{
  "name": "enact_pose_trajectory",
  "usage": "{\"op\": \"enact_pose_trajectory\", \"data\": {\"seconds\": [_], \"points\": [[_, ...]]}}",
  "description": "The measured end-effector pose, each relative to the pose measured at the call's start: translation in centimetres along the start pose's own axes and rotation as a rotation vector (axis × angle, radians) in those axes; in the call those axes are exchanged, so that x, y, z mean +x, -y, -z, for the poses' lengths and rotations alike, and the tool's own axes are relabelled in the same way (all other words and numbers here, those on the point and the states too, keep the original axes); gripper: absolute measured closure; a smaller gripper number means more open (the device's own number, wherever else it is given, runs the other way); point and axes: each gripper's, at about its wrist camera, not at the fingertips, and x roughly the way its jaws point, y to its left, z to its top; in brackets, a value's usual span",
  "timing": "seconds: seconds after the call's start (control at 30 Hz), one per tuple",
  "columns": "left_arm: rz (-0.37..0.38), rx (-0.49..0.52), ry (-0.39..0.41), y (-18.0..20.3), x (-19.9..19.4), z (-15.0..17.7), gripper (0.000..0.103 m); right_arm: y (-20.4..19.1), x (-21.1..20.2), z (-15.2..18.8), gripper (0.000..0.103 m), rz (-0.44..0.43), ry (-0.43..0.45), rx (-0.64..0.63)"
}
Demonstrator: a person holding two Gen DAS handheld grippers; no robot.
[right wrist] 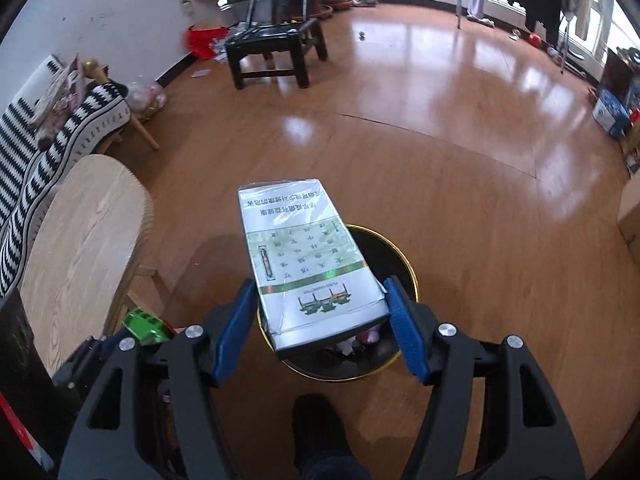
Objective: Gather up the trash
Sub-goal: 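Open both tools to drop the tray and leaflet into the black bin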
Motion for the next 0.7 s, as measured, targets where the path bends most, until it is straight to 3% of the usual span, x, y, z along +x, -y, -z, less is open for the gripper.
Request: {"op": "enact_pose_trajectory", "data": {"seconds": [0.47,0.5,0.6,0.7], "points": [[0.062,-0.003,-0.025,1.1,1.8,-0.2,0.024,0.7,0.3,-0.5,0.038,-0.013,-0.004,0.032],[0.066,0.003,-0.025,1.4,1.7,-0.1,0.024,0.8,0.3,-0.6,0.037,-0.018,-0.002,0.038],[0.067,0.001,-0.020,1.7,1.7,-0.1,0.010,1.2,0.0,-0.7,0.011,-0.023,0.024,0.077],[0.070,0.000,-0.015,1.4,1.3,-0.1,0.010,1.5,-0.5,-0.7,0.011,-0.029,0.046,0.094]]}}
